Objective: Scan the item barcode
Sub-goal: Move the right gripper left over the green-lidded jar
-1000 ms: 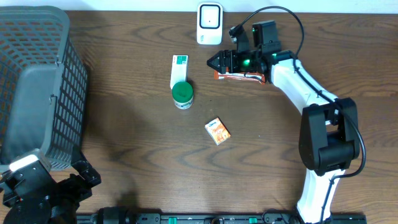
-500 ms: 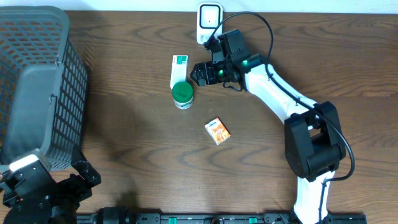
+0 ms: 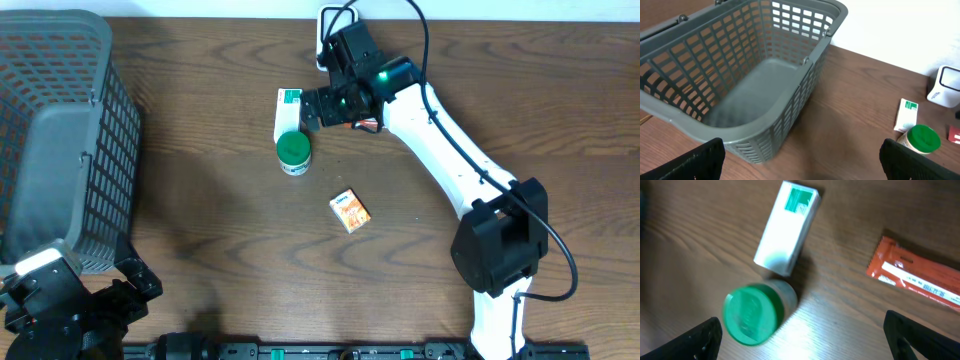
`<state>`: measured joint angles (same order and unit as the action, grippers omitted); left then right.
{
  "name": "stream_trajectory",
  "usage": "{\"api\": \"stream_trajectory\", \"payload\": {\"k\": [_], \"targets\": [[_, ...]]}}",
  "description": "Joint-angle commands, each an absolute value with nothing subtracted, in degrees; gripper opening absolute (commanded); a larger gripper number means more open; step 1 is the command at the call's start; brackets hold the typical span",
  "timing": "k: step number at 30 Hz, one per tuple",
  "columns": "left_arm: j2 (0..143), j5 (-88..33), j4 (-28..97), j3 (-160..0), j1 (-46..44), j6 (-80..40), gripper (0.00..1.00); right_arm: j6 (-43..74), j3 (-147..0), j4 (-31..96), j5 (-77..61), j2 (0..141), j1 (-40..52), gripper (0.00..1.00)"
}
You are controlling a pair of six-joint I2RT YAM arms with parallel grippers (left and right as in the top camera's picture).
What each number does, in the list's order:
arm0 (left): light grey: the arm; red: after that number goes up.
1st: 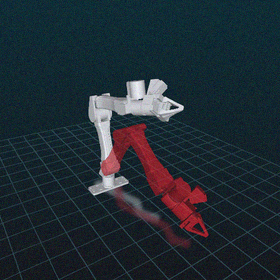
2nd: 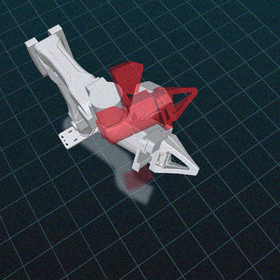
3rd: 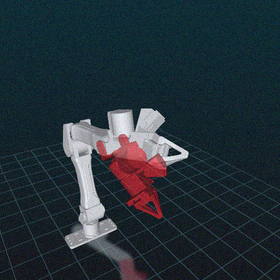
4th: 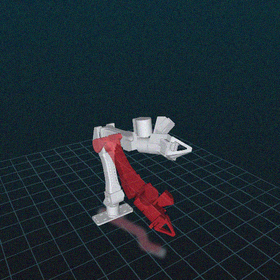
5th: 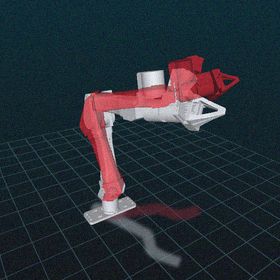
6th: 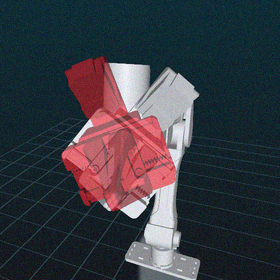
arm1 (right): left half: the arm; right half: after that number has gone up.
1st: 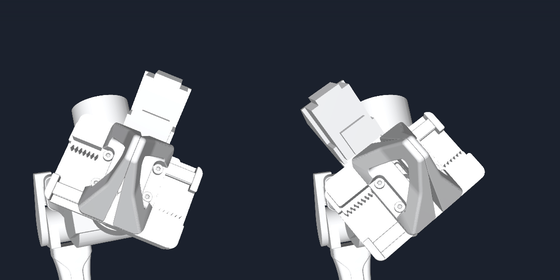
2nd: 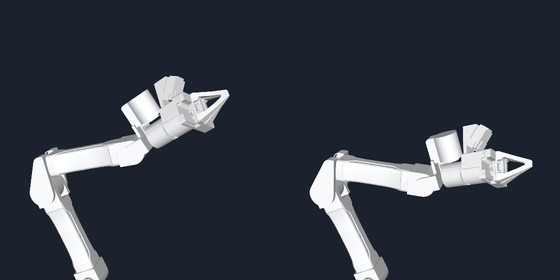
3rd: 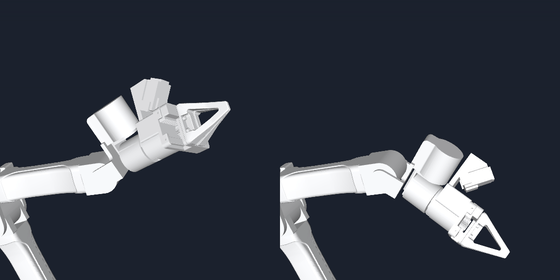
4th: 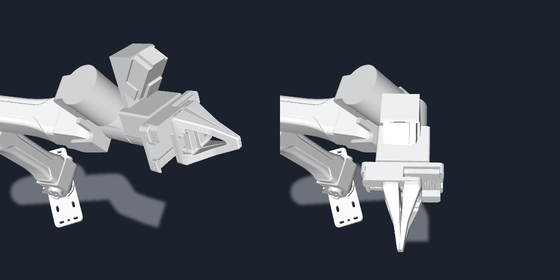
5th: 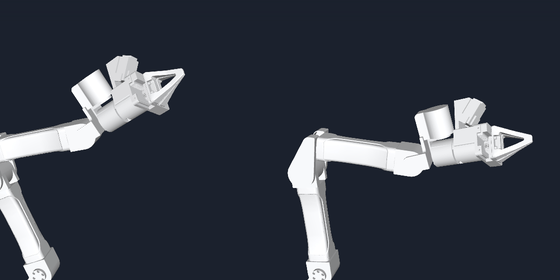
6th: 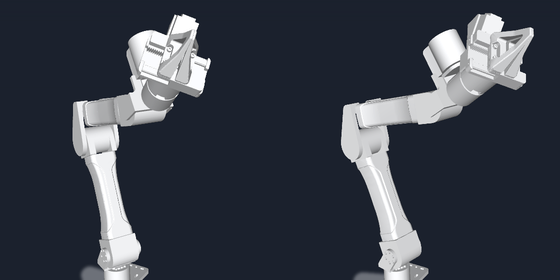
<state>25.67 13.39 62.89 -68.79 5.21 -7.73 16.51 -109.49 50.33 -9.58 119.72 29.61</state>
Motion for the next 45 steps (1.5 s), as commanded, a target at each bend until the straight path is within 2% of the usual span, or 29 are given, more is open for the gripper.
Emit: {"api": "stream_trajectory", "payload": {"k": [1, 13, 18, 21, 25, 31, 34, 40, 45], "targets": [[25.8, 13.1, 63.0, -68.4, 5.4, -8.2, 1.00, 24.3, -112.1, 50.6, -8.0, 117.9, 30.1, 0.99], [25.8, 13.0, 63.0, -68.4, 5.4, -8.2, 1.00, 38.2, -112.1, 52.2, -3.3, 118.1, 35.2, 0.99], [25.8, 13.0, 63.0, -68.4, 5.4, -8.2, 1.00, 38.3, -112.1, 52.2, -5.5, 118.0, 39.6, 0.99], [25.8, 13.0, 63.0, -68.4, 5.4, -8.2, 1.00, 34.3, -112.1, 53.2, -4.5, 118.0, 42.5, 0.99], [25.8, 13.1, 63.0, -68.4, 5.4, -8.2, 1.00, 36.4, -112.1, 49.4, -4.3, 118.0, 44.4, 0.99], [25.8, 13.1, 63.0, -68.4, 5.4, -8.2, 1.00, 55.5, -114.9, 52.4, -5.4, 118.0, 43.6, 0.98], [25.8, 13.0, 63.0, -68.4, 5.4, -8.2, 1.00, 63.2, -115.1, 52.3, -9.8, 118.2, 41.1, 0.93], [25.8, 13.0, 63.0, -68.4, 5.4, -8.2, 1.00, 66.8, -115.6, 39.7, -19.8, 120.5, 39.2, 0.93], [25.8, 13.0, 63.0, -68.4, 5.4, -8.2, 1.00, 68.3, -119.9, 40.9, -17.1, 122.3, 39.6, 0.92]]}}
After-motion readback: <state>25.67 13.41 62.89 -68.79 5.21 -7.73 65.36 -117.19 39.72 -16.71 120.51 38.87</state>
